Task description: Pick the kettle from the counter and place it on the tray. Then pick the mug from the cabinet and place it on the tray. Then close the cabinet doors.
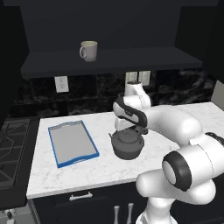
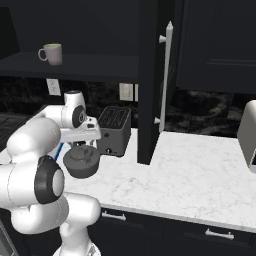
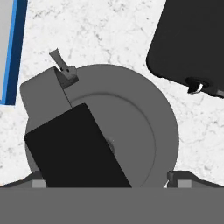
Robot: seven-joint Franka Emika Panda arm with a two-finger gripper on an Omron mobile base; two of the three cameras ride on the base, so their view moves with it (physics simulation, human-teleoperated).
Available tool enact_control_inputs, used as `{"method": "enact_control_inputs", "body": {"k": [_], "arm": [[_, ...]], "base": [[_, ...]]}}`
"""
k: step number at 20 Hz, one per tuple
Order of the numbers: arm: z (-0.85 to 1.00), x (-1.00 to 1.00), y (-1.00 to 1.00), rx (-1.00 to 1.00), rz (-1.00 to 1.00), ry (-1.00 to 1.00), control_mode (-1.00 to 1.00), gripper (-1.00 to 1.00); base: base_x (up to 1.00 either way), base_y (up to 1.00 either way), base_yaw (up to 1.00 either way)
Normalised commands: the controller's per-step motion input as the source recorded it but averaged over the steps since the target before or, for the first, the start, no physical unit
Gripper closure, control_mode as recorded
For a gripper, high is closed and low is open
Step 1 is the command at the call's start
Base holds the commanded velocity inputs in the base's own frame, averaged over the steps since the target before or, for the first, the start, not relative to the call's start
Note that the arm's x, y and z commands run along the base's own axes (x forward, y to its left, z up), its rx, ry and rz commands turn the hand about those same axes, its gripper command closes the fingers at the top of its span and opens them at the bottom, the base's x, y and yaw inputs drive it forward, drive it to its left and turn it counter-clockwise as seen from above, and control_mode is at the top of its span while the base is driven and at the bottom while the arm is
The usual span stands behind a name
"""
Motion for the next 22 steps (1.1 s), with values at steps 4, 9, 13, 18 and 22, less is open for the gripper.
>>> {"method": "enact_control_inputs", "body": {"k": [4,9,13,18,22], "arm": [[-0.25,-0.02,0.06,-0.01,0.00,0.00,-1.00,1.00],[-0.01,-0.05,0.00,0.00,0.00,-0.01,-1.00,1.00],[0.03,-0.29,0.10,-0.01,0.01,-0.09,-1.00,1.00],[0.40,-0.15,0.47,-0.11,0.11,-0.05,-1.00,1.00],[0.48,0.13,0.81,-0.09,0.21,0.00,-1.00,1.00]], "base": [[0.00,0.00,0.00],[0.00,0.00,0.00],[0.00,0.00,0.00],[0.00,0.00,0.00],[0.00,0.00,0.00]]}}
